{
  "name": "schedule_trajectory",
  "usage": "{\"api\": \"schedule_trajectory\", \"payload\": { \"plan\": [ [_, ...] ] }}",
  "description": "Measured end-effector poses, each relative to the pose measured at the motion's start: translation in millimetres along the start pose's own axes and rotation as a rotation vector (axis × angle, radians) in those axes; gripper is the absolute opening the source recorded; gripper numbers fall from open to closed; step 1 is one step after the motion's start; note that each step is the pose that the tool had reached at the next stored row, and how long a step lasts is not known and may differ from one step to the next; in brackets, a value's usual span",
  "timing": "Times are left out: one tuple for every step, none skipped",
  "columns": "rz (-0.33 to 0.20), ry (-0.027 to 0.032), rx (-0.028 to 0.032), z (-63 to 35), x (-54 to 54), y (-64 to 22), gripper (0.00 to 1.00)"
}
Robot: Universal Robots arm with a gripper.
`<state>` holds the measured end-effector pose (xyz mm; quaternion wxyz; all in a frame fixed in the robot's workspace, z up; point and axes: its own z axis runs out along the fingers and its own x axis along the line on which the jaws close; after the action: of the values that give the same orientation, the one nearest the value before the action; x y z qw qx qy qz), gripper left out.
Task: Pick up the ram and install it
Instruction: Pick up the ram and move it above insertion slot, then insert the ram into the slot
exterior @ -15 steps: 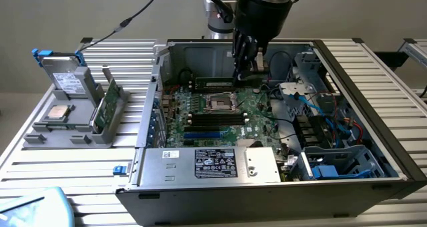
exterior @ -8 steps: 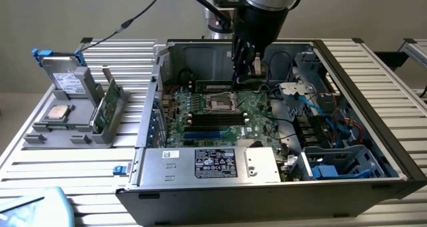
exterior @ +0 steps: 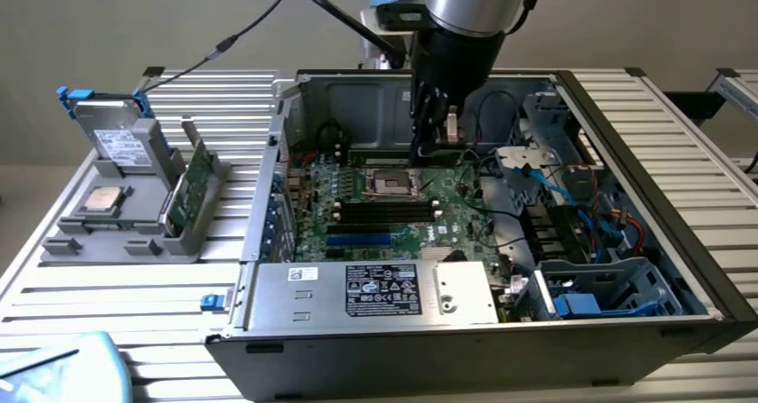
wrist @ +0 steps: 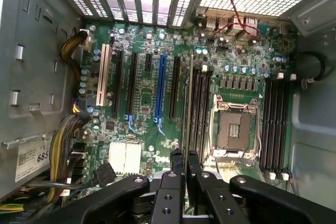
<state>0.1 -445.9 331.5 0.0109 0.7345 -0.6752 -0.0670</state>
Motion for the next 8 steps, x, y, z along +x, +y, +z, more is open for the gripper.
{"api": "schedule_trajectory", "payload": {
  "plan": [
    [0.002, 0.0006, 0.0001, 1.8, -0.4, -0.2, 0.15],
    [0.004, 0.0012, 0.0002, 3.4, -0.6, -0.4, 0.15],
    [0.007, 0.0017, 0.0002, 5.1, -0.9, -0.6, 0.15],
    [0.009, 0.0023, 0.0004, 6.8, -1.2, -0.9, 0.15],
    [0.011, 0.0030, 0.0005, 8.4, -1.5, -1.1, 0.15],
    [0.013, 0.0038, 0.0005, 10.1, -2.0, -1.3, 0.15],
    [0.015, 0.0045, 0.0005, 11.7, -2.5, -1.5, 0.15],
    [0.016, 0.0049, 0.0006, 13.4, -3.0, -1.8, 0.15]
  ]
}}
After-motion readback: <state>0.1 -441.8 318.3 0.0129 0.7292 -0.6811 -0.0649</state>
